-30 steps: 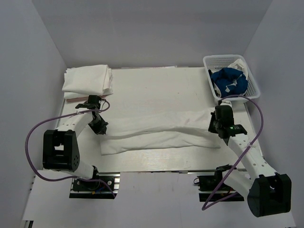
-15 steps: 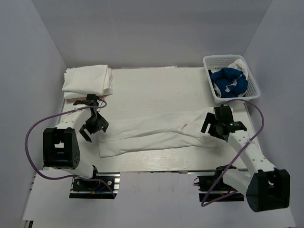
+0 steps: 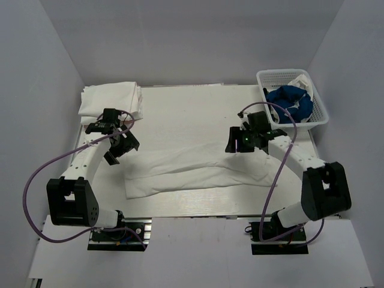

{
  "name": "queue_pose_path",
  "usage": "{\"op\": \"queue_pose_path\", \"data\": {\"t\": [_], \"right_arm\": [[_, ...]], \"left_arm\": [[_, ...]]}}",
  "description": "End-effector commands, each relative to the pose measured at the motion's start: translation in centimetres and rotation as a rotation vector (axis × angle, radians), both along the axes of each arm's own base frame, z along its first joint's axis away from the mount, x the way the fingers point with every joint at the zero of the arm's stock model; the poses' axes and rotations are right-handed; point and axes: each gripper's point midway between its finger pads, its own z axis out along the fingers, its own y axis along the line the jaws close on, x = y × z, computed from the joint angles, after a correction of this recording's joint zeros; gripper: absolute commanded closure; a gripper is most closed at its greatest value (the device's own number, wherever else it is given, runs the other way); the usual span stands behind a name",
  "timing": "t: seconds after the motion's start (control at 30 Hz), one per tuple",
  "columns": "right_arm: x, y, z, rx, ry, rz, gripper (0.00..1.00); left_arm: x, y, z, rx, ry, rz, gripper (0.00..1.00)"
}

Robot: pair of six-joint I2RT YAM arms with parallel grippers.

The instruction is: Fold and stack the t-shirts

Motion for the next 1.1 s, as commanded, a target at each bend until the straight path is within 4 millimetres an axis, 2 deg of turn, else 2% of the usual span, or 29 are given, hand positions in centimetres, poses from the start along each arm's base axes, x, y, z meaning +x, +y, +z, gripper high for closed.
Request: {"op": "queue_pose_path", "data": {"t": [0.0, 0.03, 0.07, 0.27, 0.33, 0.43, 0.53, 0.73, 0.77, 0.8, 0.9, 0.93, 0.97, 1.03, 1.07], "right_arm": [[0.9, 1.6, 0.1, -0.038, -0.009, 0.047, 0.4], [1.3, 0.8, -1.3, -0.101, 0.009, 0.008, 0.5], [1.0, 0.5, -2.1, -0.14, 0.035, -0.013, 0.55], [0.8, -1.7, -3.9, -0.3, 0.062, -0.097, 0.55], [1.2, -2.1, -4.1, -0.327, 0.043, -0.115, 0.48], [1.8, -2.2, -4.0, -0.341, 0.023, -0.131, 0.47], [1.7, -1.7, -4.9, -0.346, 0.048, -0.11, 0.45], [0.7, -0.1, -4.9, -0.28, 0.077, -0.044, 0.87], [0.5, 0.1, -4.5, -0.268, 0.072, -0.036, 1.0], [0.5, 0.2, -3.8, -0.25, 0.057, -0.041, 1.0], [-1.4, 1.1, -2.4, -0.181, 0.081, 0.01, 1.0], [-2.4, 2.3, -1.9, -0.114, 0.109, 0.044, 1.0], [-3.4, 2.4, -1.0, -0.088, 0.108, 0.054, 1.0], [-5.4, 2.6, -1.3, -0.047, 0.178, 0.054, 1.0], [-7.0, 1.9, -2.0, -0.061, 0.229, 0.044, 1.0]], "left_arm": [[0.5, -0.3, 0.9, -0.013, -0.046, -0.026, 0.01], [0.3, -0.3, 0.6, -0.012, -0.037, -0.026, 0.01], [0.3, -0.3, 0.6, -0.012, -0.037, -0.026, 0.01], [-0.2, -0.5, 0.2, -0.02, -0.026, -0.03, 0.01], [0.0, -0.5, 0.3, -0.021, -0.037, -0.03, 0.01], [0.0, -0.6, 0.3, -0.026, -0.035, -0.042, 0.01], [0.2, -0.8, 0.4, -0.031, -0.044, -0.054, 0.01], [-0.1, -0.9, 0.1, -0.039, -0.034, -0.057, 0.01], [-0.1, -0.9, 0.1, -0.04, -0.034, -0.057, 0.01], [0.2, -0.9, 0.1, -0.04, -0.045, -0.057, 0.01], [0.2, -1.1, 0.2, -0.048, -0.045, -0.061, 0.01], [0.2, -1.1, 0.2, -0.048, -0.045, -0.061, 0.01], [0.2, -1.1, 0.2, -0.048, -0.045, -0.061, 0.01], [0.2, -1.2, -0.1, -0.057, -0.035, -0.064, 0.01], [0.2, -1.2, -0.1, -0.057, -0.035, -0.064, 0.01]]}}
